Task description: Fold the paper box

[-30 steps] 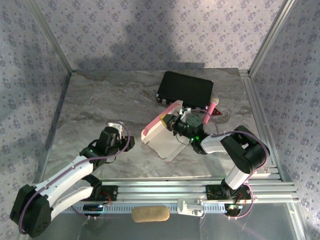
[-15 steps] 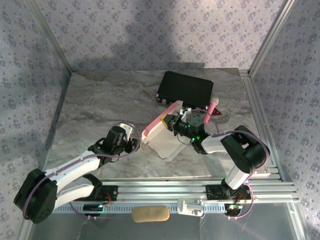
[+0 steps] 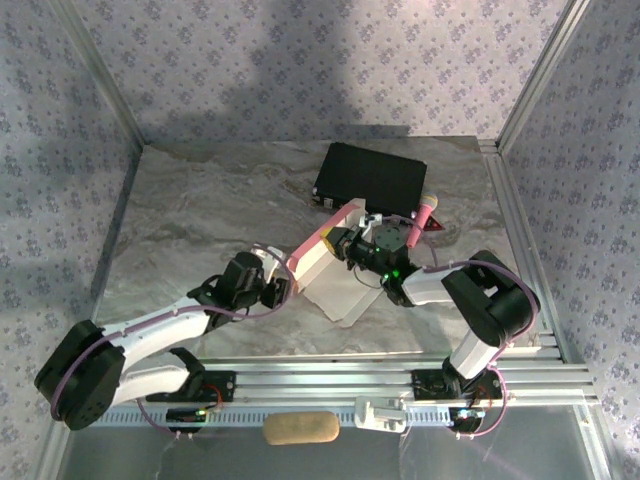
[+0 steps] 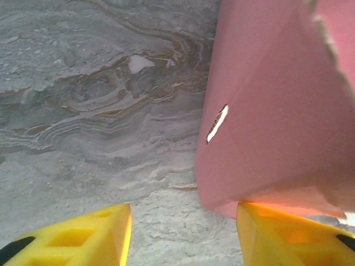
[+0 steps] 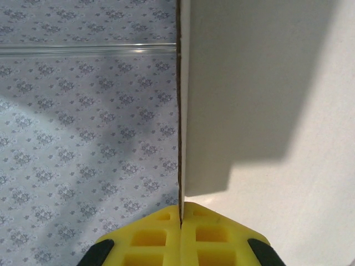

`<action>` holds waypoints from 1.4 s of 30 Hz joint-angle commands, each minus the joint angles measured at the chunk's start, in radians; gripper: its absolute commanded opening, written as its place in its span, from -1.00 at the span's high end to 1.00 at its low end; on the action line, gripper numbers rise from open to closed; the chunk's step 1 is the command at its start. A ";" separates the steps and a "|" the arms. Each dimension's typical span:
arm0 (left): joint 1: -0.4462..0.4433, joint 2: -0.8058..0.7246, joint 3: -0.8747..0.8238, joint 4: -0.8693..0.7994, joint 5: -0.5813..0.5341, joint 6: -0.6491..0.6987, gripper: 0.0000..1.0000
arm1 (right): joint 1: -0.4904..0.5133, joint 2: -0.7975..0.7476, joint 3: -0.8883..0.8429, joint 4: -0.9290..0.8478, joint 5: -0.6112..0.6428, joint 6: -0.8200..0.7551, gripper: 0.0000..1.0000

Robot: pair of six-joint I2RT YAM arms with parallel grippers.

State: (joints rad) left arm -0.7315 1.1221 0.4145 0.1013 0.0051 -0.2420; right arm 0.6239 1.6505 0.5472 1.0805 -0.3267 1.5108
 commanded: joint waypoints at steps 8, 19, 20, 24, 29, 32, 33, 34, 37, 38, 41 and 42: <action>-0.074 0.026 0.032 0.126 -0.055 0.024 -0.08 | 0.003 0.009 0.024 -0.009 -0.014 0.006 1.00; -0.105 0.075 0.064 0.169 -0.121 -0.001 0.06 | 0.014 0.006 0.028 -0.008 -0.005 0.007 1.00; -0.106 0.082 0.066 0.171 -0.134 -0.006 0.08 | 0.015 0.006 0.028 -0.008 -0.005 0.006 1.00; -0.107 0.111 0.067 0.179 -0.184 -0.029 0.14 | 0.026 0.014 0.028 -0.008 0.003 0.006 1.00; -0.115 0.134 0.068 0.179 -0.243 -0.046 0.13 | 0.029 0.033 0.031 0.003 0.005 0.009 1.00; -0.118 0.134 0.067 0.182 -0.281 -0.060 0.13 | 0.032 0.037 0.030 0.000 0.007 0.008 1.00; -0.117 0.135 0.065 0.186 -0.290 -0.062 0.13 | 0.034 0.038 0.031 -0.001 0.009 0.006 1.00; -0.117 0.137 0.064 0.190 -0.299 -0.062 0.13 | 0.034 0.036 0.029 -0.003 0.011 0.005 1.00; -0.118 0.150 0.066 0.201 -0.323 -0.066 0.13 | 0.039 0.034 0.033 -0.012 0.022 0.004 1.00; -0.118 0.155 0.067 0.205 -0.334 -0.069 0.13 | 0.041 0.034 0.037 -0.017 0.025 0.003 1.00; -0.119 0.165 0.063 0.228 -0.367 -0.077 0.16 | 0.052 0.043 0.059 -0.031 0.032 0.006 1.00; -0.119 0.166 0.063 0.233 -0.376 -0.080 0.18 | 0.055 0.047 0.066 -0.033 0.036 0.009 1.00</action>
State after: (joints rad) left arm -0.8474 1.2804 0.4500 0.2703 -0.3038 -0.3019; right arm 0.6617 1.6756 0.5797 1.0729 -0.2955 1.5139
